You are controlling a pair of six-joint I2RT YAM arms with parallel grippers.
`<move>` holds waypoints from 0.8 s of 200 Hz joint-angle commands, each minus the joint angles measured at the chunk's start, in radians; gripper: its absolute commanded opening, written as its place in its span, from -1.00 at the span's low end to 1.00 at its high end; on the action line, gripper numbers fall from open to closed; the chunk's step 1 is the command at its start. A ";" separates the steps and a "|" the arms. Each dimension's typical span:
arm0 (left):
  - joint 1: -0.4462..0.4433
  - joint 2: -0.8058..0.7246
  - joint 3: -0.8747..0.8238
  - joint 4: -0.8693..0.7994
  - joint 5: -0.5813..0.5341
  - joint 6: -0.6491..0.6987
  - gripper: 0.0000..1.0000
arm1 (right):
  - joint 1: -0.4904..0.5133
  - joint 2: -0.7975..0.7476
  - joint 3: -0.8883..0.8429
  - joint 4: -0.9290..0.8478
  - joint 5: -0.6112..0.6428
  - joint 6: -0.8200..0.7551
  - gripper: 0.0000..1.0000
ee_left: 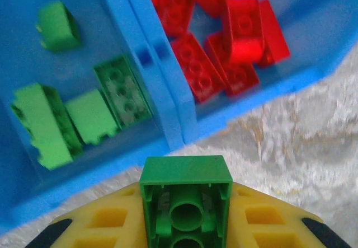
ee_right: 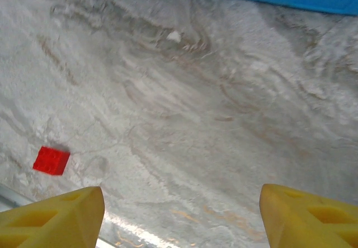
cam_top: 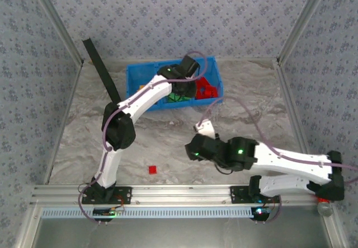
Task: Sort the legos into containers by color
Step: Place the lego in the container.
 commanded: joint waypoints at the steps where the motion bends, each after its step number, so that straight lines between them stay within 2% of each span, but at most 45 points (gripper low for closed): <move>1: 0.056 0.069 0.100 -0.039 -0.028 0.022 -0.66 | 0.064 0.095 0.068 0.008 0.080 0.085 0.51; 23: 0.103 0.148 0.202 -0.061 -0.028 0.019 -0.66 | 0.099 0.202 0.129 0.027 0.080 0.069 0.51; 89: 0.176 0.371 0.439 -0.134 -0.033 0.027 -0.62 | 0.085 0.442 0.300 0.069 -0.118 -0.042 0.55; 160: 0.208 0.382 0.419 -0.110 0.006 0.038 -0.17 | 0.048 0.614 0.326 0.199 -0.329 -0.028 0.56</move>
